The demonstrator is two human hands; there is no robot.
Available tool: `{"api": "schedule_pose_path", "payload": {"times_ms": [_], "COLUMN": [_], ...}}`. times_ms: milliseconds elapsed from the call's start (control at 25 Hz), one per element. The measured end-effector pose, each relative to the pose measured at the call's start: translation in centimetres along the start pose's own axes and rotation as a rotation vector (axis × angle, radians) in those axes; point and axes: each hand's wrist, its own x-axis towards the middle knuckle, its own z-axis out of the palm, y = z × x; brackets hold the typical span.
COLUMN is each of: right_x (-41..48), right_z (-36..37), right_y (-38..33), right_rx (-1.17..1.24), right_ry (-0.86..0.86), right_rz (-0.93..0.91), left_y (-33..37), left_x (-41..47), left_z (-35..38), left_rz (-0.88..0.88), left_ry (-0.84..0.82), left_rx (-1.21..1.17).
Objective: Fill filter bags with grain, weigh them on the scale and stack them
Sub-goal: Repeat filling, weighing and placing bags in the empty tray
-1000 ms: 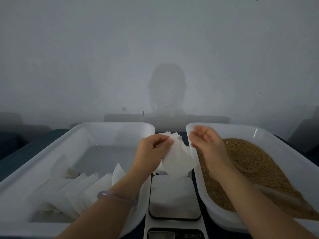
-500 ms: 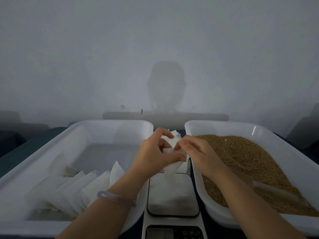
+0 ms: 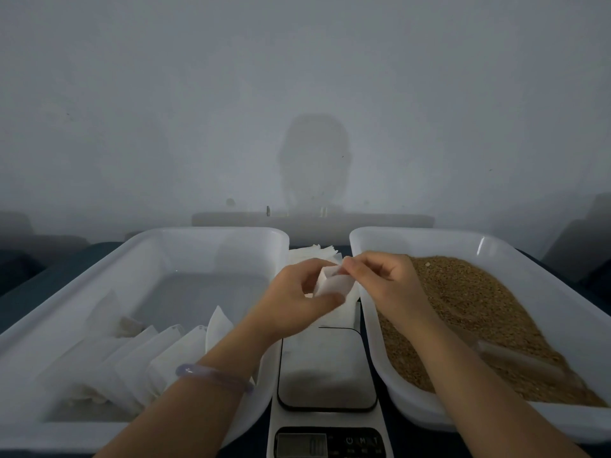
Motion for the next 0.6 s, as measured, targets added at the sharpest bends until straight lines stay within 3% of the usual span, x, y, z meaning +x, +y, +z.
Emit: {"api": "schedule_pose_path", "payload": {"times_ms": [200,600], "right_x": [0.1,0.0], "right_z": [-0.1,-0.2], "right_y": [0.2,0.2], "right_rx": [0.019,-0.238], "right_ry": [0.021,-0.210], "right_rz": [-0.006,0.043], "left_y": [-0.1,-1.1], "left_x": [0.1,0.4], "left_z": [0.1,0.4], "left_rz": [0.001,0.061], "left_ry": [0.046,0.099], "left_rx": [0.040,0.247]}}
